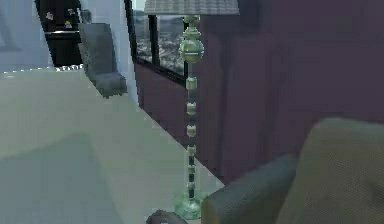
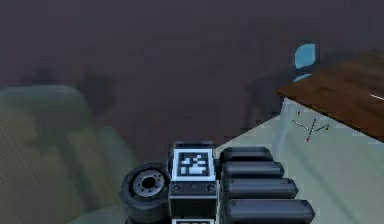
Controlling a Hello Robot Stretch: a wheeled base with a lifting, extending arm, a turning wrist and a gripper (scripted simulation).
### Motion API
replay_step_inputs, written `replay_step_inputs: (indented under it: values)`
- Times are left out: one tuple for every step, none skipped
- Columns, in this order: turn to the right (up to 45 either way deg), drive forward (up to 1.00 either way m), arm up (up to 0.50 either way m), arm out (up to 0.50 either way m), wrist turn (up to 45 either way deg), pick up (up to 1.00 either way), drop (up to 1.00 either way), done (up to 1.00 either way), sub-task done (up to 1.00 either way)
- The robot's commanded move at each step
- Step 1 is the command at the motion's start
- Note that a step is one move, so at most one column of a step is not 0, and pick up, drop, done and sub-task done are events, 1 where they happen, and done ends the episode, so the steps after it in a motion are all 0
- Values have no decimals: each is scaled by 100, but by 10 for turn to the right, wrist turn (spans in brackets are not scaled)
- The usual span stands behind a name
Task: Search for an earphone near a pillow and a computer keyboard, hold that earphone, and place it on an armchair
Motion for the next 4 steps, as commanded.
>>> replay_step_inputs:
  values:
    - [450, 0, 0, 0, 0, 0, 0, 0, 0]
    - [420, 0, 0, 0, 0, 0, 0, 0, 0]
    - [-450, 0, 0, 0, 0, 0, 0, 0, 0]
    - [-450, 0, 0, 0, 0, 0, 0, 0, 0]
